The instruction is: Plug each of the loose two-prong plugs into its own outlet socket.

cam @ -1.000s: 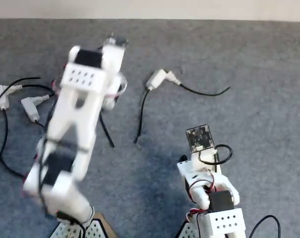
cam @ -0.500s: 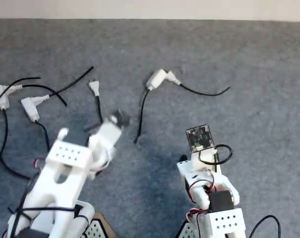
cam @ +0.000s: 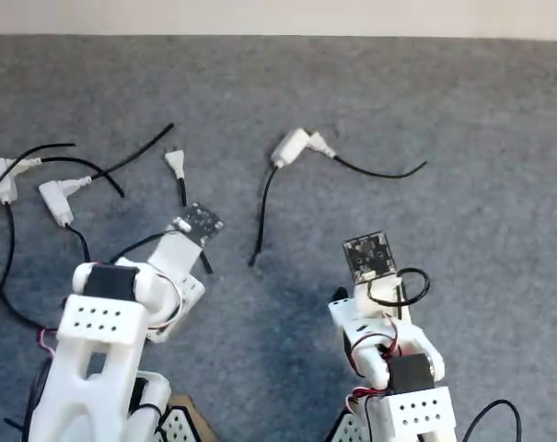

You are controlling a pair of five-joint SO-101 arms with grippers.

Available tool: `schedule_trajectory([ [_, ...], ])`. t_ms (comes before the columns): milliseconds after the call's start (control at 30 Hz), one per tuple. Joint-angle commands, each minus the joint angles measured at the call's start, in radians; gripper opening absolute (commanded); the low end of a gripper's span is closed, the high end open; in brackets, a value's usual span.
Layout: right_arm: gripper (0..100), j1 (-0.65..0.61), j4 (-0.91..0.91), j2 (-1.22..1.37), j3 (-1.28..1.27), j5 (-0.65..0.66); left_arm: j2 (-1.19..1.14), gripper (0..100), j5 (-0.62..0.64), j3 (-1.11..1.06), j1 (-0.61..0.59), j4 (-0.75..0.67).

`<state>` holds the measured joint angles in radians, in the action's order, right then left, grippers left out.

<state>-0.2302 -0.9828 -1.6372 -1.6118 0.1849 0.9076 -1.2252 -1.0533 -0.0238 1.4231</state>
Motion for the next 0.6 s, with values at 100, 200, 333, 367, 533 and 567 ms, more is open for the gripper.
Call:
schedule_trajectory([
  [100,28.2,-0.007,0.021,-0.004,0.001,0.017,0.008,17,0.147,0.033,-0.008,-0.135],
  [200,28.2,-0.007,0.021,-0.004,0.002,0.017,-0.051,16,0.187,0.031,-0.005,-0.207],
  [333,28.2,-0.007,0.021,-0.004,0.002,0.017,-0.196,17,0.19,0.036,0.048,-0.255],
  [367,28.2,-0.007,0.021,-0.004,0.002,0.017,-0.232,17,0.19,0.038,0.062,-0.275],
  [533,28.2,-0.007,0.021,-0.004,0.002,0.018,-0.381,18,0.212,0.079,0.079,-0.356],
  [567,28.2,-0.007,0.021,-0.004,0.002,0.018,-0.41,18,0.212,0.099,0.079,-0.358],
])
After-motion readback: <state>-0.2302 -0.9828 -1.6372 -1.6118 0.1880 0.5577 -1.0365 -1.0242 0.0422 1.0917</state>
